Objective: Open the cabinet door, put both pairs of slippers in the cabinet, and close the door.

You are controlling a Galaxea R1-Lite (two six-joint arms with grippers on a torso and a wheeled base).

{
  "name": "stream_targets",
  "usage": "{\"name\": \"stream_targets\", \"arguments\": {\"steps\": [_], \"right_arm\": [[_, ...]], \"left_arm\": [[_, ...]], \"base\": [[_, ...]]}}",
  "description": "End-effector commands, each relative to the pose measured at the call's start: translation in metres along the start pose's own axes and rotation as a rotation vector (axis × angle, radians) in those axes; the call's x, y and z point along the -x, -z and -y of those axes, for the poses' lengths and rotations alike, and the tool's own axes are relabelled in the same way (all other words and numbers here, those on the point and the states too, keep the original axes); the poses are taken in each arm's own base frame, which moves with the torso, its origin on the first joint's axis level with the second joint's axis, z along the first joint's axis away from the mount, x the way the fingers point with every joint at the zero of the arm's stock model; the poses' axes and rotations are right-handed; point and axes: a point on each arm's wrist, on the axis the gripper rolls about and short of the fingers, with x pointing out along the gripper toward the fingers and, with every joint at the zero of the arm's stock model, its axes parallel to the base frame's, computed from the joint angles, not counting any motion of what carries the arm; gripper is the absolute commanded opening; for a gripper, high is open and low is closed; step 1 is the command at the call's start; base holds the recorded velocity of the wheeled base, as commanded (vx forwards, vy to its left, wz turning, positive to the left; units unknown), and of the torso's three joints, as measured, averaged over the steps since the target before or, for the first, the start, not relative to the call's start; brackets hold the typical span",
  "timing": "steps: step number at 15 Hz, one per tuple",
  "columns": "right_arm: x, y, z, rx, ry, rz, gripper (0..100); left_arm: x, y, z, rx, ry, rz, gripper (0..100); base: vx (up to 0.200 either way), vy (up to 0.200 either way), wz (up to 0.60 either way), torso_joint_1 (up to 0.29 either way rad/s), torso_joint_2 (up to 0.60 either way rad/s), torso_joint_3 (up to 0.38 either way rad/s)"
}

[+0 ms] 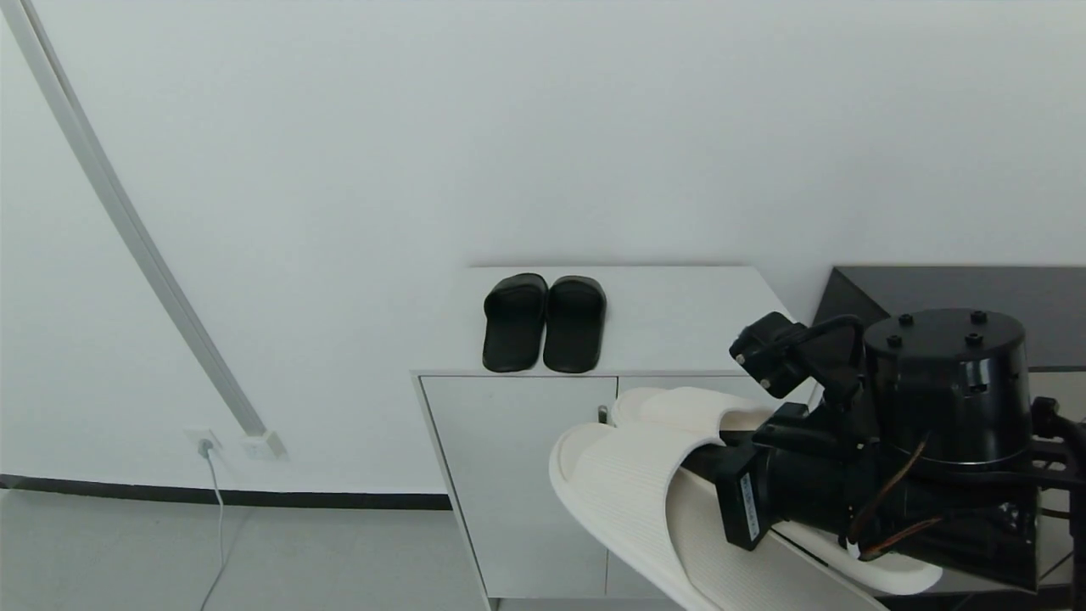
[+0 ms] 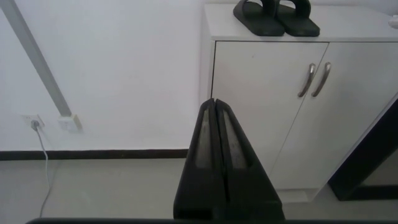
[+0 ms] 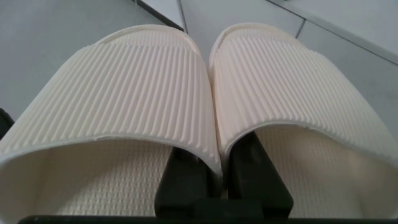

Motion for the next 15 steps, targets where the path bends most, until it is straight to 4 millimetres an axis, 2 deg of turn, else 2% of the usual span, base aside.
{"name": "stream_targets", "arguments": {"steps": [1,3,4,15], "right_arm": [[-0.0010,0.0035,0.0002,0.000,0.001,-0.013,0],[0.0003,0.0040,0.0003,0.000,0.002,-0.013,0],[0.0003,0.0045,0.0004,0.001,0.002,-0.014,0],[-0.0063,0.0097,0.0081,-0.008,0.027,-0.017,0]], "left_arm": [[-0.0001,0.0000,0.0000,0.001,0.000,-0.001,0],[-0.0001,0.0001,0.0000,0.002,0.001,-0.003,0],[-0.0001,0.0001,0.0001,0.002,0.003,-0.003,100],[-0.0001,0.0001,0.0001,-0.005,0.003,-0.003,100]], "base": [[0.000,0.000,0.00,-0.163,0.37,0.193],[0.000,0.000,0.00,-0.171,0.39,0.212],[0.000,0.000,0.00,-0.168,0.40,0.227],[0.000,0.000,0.00,-0.219,0.53,0.309]]}}
